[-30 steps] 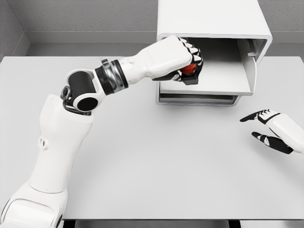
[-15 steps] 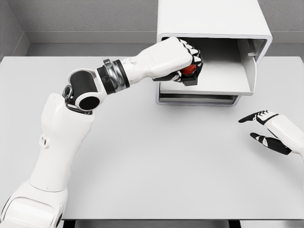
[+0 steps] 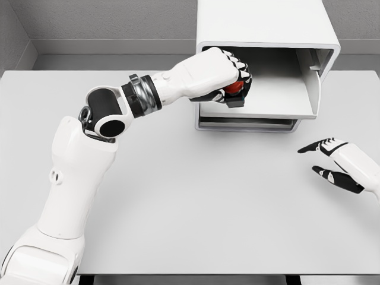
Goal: Slide open multi-storey tabletop storage cabinets and put open load switch and slide close multi-storey tabletop storage cabinets
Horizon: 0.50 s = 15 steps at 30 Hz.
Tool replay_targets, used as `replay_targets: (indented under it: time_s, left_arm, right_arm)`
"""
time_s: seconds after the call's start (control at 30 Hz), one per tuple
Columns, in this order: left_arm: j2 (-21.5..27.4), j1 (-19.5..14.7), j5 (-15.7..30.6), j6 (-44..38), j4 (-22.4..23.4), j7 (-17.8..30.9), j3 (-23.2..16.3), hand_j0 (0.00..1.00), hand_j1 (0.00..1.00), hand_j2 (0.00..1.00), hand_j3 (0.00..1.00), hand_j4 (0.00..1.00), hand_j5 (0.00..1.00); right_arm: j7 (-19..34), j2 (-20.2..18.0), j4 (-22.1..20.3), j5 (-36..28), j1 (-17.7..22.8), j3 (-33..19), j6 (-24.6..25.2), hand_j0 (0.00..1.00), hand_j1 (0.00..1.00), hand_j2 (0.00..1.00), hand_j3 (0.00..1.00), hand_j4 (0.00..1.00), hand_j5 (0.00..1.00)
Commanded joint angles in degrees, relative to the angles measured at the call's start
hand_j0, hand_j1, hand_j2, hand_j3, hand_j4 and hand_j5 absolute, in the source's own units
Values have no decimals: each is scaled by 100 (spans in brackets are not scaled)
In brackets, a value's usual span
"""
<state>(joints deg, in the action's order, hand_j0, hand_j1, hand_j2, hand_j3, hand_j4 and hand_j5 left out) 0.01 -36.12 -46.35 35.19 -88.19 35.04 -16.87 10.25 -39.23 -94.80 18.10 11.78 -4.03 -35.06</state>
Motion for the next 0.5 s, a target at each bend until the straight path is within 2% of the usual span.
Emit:
replay_targets:
  time_s: [0.0,0.47]
  left_arm:
    - [-1,0,12,-19,-5,-4,8,42,42,42,42,42,42]
    - [-1,0,12,-19,57,-4,8,46,46,46,46,46,46]
  right_arm:
    - [3,-6,-3,-43,9,-1,6,66,66,66,66,66,66]
    - [-5,-6,-21,-34,9,-1,6,67,67,67,67,67,67]
